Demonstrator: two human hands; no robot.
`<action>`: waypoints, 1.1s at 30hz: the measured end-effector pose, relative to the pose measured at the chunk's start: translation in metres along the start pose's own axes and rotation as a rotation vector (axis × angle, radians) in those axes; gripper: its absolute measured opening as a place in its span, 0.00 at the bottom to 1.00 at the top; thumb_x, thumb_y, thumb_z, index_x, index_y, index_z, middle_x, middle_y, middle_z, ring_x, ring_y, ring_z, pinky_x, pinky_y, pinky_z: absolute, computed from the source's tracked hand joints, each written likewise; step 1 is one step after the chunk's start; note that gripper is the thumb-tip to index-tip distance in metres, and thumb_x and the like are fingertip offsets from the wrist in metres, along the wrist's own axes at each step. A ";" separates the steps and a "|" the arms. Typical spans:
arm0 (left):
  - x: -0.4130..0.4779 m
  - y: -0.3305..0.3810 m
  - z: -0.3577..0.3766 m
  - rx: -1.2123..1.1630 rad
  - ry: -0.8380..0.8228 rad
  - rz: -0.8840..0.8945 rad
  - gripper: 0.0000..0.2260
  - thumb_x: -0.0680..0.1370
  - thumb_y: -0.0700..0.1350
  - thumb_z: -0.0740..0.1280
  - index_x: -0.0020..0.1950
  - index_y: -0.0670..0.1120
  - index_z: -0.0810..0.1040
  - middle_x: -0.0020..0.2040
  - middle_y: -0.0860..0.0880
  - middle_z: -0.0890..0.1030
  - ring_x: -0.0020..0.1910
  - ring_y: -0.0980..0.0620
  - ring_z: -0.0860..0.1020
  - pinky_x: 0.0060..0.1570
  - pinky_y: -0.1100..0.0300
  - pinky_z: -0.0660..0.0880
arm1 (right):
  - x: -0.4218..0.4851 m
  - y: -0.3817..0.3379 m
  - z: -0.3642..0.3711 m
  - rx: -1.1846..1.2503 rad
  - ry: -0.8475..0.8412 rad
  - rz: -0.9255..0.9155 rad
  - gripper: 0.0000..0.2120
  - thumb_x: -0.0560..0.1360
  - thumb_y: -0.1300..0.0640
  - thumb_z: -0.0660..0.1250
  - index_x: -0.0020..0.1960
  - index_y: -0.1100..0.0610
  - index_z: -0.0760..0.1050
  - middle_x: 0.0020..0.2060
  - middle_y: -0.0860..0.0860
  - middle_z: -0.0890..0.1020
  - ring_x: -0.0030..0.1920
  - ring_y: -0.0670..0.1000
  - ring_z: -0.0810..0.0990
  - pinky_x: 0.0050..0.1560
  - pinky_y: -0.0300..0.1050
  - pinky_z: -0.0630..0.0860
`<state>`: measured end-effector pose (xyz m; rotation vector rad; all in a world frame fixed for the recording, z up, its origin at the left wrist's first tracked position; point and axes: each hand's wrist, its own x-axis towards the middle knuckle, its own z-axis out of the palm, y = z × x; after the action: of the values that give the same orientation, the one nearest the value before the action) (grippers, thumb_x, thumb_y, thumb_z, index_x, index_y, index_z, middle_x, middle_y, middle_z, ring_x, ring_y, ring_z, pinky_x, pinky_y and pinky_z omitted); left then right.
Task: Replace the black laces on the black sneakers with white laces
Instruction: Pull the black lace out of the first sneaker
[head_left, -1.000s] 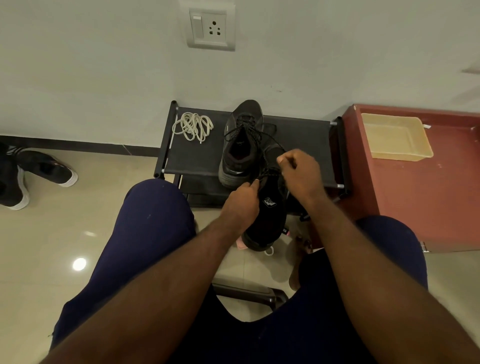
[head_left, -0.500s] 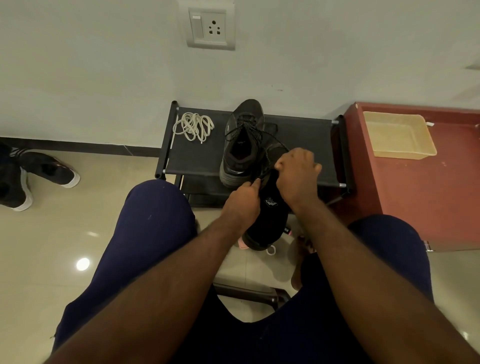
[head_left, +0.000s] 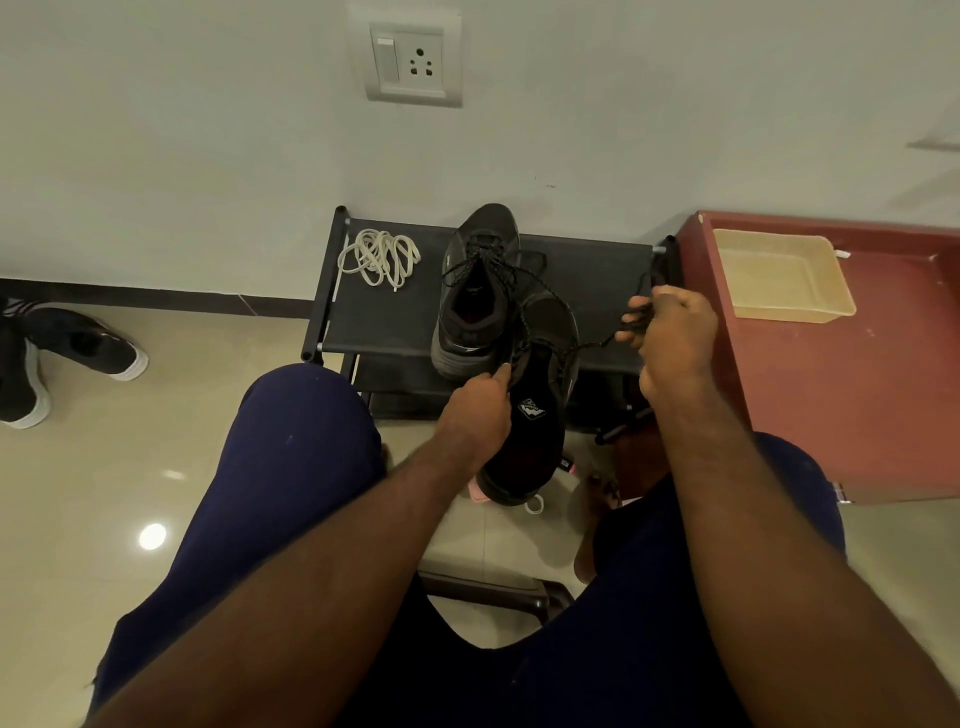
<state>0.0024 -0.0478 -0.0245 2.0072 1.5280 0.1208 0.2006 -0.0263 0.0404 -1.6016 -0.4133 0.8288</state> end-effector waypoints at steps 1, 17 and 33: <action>0.000 0.000 0.000 0.003 -0.005 -0.007 0.22 0.83 0.43 0.56 0.78 0.45 0.61 0.62 0.39 0.77 0.60 0.40 0.76 0.59 0.47 0.74 | -0.002 -0.001 0.000 -0.020 -0.050 0.001 0.06 0.83 0.62 0.59 0.49 0.56 0.73 0.40 0.54 0.80 0.34 0.49 0.78 0.28 0.41 0.76; -0.006 0.009 -0.002 -0.264 0.078 -0.039 0.17 0.81 0.41 0.58 0.69 0.46 0.73 0.57 0.44 0.82 0.56 0.42 0.80 0.57 0.49 0.77 | -0.038 0.018 -0.007 -0.788 -0.361 -0.170 0.21 0.77 0.52 0.70 0.68 0.57 0.74 0.57 0.49 0.79 0.60 0.50 0.78 0.59 0.45 0.74; 0.000 0.027 -0.014 -0.116 0.142 0.071 0.19 0.81 0.43 0.62 0.71 0.42 0.72 0.65 0.44 0.77 0.64 0.45 0.75 0.63 0.53 0.72 | -0.051 0.057 -0.008 -1.003 -0.255 -0.131 0.08 0.80 0.54 0.63 0.51 0.57 0.78 0.46 0.57 0.82 0.49 0.60 0.81 0.51 0.53 0.79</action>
<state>0.0193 -0.0463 0.0005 1.9964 1.4993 0.3794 0.1608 -0.0783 -0.0003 -2.3403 -1.2426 0.7618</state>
